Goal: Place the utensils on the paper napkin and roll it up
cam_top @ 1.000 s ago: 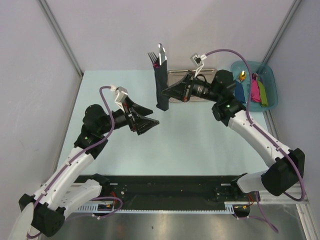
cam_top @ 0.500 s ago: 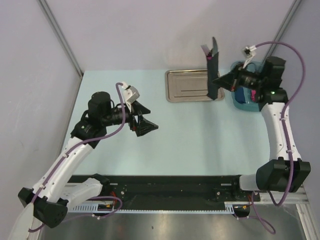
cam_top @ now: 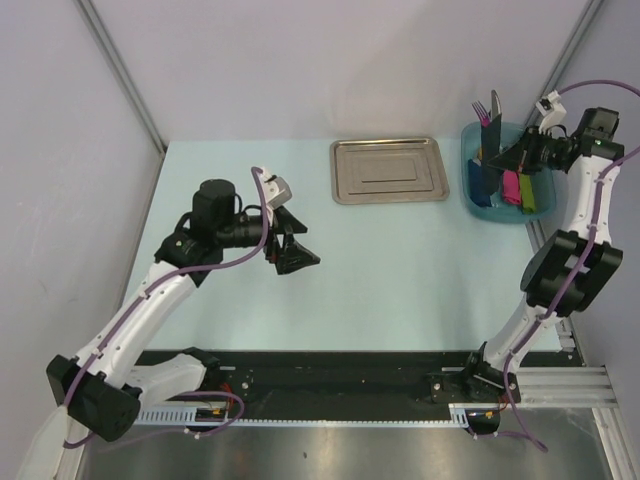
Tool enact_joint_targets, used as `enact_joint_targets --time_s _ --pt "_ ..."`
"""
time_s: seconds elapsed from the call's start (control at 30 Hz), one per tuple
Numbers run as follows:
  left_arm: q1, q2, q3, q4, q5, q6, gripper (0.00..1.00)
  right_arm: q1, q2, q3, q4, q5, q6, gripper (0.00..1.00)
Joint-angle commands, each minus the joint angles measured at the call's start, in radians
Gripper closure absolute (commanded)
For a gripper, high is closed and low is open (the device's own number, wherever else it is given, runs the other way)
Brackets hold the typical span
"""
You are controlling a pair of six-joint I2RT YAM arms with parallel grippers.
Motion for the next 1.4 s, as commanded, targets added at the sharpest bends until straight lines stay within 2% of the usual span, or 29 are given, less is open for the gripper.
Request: enact_joint_targets --time_s 0.0,0.4,0.73,1.03,1.37 --pt "0.010 0.031 0.049 -0.002 0.024 0.043 0.00 -0.034 0.097 0.138 -0.099 0.072 -0.088 1.00" --pt "0.044 0.164 0.041 0.075 0.044 -0.074 0.01 -0.055 0.441 0.457 -0.090 0.235 -0.028 1.00" --pt "0.051 0.308 0.116 0.058 0.067 -0.086 0.00 -0.038 0.616 0.530 0.024 0.256 -0.038 1.00" --pt "0.056 0.400 0.168 0.037 0.085 -0.089 0.00 -0.032 0.682 0.536 0.067 0.327 -0.071 1.00" --pt "0.062 0.451 0.198 0.029 0.096 -0.108 0.00 -0.026 0.736 0.559 0.098 0.313 -0.060 1.00"
